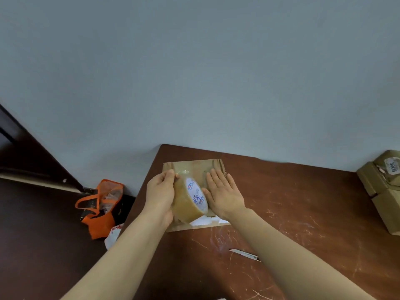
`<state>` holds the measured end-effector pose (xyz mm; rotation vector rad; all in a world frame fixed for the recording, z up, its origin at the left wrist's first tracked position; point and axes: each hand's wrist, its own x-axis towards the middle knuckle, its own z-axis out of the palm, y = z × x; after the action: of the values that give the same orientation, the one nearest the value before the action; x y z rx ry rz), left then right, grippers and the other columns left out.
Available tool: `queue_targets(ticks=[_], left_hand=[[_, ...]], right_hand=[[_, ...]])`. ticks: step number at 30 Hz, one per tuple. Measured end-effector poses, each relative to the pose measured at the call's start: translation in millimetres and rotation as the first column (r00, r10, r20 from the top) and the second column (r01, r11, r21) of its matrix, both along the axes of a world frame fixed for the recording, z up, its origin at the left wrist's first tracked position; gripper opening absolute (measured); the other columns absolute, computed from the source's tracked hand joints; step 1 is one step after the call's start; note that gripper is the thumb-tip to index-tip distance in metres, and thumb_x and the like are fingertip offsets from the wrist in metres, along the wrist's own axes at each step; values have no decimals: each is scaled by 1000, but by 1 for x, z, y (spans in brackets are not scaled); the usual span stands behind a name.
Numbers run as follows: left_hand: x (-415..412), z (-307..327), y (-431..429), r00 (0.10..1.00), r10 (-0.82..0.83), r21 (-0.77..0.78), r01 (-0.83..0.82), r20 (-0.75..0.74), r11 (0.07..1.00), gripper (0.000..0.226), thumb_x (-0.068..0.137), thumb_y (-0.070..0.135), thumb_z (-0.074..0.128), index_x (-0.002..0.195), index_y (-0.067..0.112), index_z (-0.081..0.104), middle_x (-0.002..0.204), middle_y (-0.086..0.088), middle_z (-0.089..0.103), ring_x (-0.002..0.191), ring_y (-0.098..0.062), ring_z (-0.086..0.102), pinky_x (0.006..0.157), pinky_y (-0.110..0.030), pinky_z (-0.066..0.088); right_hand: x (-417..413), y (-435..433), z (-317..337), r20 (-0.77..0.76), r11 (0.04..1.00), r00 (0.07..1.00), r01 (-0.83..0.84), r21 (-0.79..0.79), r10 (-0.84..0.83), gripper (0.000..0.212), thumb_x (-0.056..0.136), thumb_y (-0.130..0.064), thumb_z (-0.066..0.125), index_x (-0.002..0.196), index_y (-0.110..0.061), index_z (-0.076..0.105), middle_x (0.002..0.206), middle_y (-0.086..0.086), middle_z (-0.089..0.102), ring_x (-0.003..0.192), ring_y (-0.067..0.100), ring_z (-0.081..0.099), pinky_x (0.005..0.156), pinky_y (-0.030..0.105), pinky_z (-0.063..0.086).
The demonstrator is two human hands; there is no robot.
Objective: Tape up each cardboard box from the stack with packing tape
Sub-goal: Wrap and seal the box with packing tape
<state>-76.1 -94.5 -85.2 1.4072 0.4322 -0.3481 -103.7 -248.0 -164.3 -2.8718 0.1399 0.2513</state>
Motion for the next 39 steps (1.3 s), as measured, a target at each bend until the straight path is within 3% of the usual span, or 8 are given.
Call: queue_targets(ticks=[5, 10, 13, 16, 19, 23, 35, 39], left_hand=[[14, -5, -1, 1000, 11, -9, -11, -21, 1000, 28, 97, 14, 51, 70, 11, 58, 82, -12, 60, 80, -25, 56, 85, -43, 52], [27, -10, -15, 996, -20, -44, 16, -87, 999, 29, 98, 13, 50, 71, 9, 60, 76, -10, 60, 71, -23, 58, 72, -35, 52], [37, -10, -23, 989, -29, -31, 25, -148, 999, 20, 97, 13, 52, 79, 8, 61, 86, -14, 64, 74, -24, 61, 71, -35, 53], [45, -16, -33, 982, -78, -25, 75, -174, 997, 13, 94, 12, 55, 84, 5, 62, 90, -16, 66, 74, -25, 64, 70, -37, 55], [59, -21, -45, 977, -84, -61, 73, -196, 995, 15, 95, 13, 57, 83, 6, 62, 79, -7, 67, 70, -18, 66, 66, -31, 57], [80, -15, -70, 982, -110, -116, 93, -153, 989, 16, 96, 10, 56, 80, 11, 58, 70, 3, 63, 63, -9, 65, 55, -22, 49], [133, -46, -102, 992, -119, 171, 112, 32, 979, 27, 95, 8, 51, 69, 12, 56, 78, -1, 64, 70, -9, 61, 42, -14, 33], [136, -55, -102, 923, -321, 392, 220, 213, 893, 33, 96, 11, 52, 64, 16, 59, 75, 3, 64, 84, -16, 63, 75, -24, 47]], right_hand=[[9, 0, -6, 4, 994, 999, -51, -97, 52, 115, 59, -62, -44, 153, -15, 1, 161, 2, -3, 147, 14, -9, 113, 33, -17], [-13, 2, 23, 331, 799, 914, -12, 602, -236, 56, 94, -56, 26, 121, -21, 62, 128, -8, 58, 126, 7, 43, 110, 23, 26], [-39, 14, 37, 516, 844, 855, -246, 477, -43, 43, 88, -56, 48, 104, -19, 64, 108, -12, 62, 110, 4, 51, 106, 23, 27], [-45, 14, 33, 462, 894, 887, -193, 405, -18, 31, 89, -48, 57, 89, -17, 59, 79, -10, 58, 87, 7, 52, 108, 18, 23], [-50, 12, 46, 382, 843, 903, -42, 536, -198, 28, 88, -49, 57, 72, -28, 49, 61, -12, 48, 67, 10, 46, 65, 19, 39], [-58, 6, 55, 95, 446, 857, 166, 879, -507, 27, 86, -34, 68, 72, -13, 59, 58, 0, 50, 58, 13, 45, 56, 37, 42], [-49, 3, 50, 130, 517, 842, 193, 834, -524, 24, 92, -21, 60, 109, -38, 59, 57, -11, 55, 53, 7, 47, 56, 32, 44], [-43, 2, 46, 75, 441, 804, 243, 864, -590, 20, 91, -19, 62, 92, -39, 68, 66, -18, 64, 62, 6, 59, 64, 28, 51]])
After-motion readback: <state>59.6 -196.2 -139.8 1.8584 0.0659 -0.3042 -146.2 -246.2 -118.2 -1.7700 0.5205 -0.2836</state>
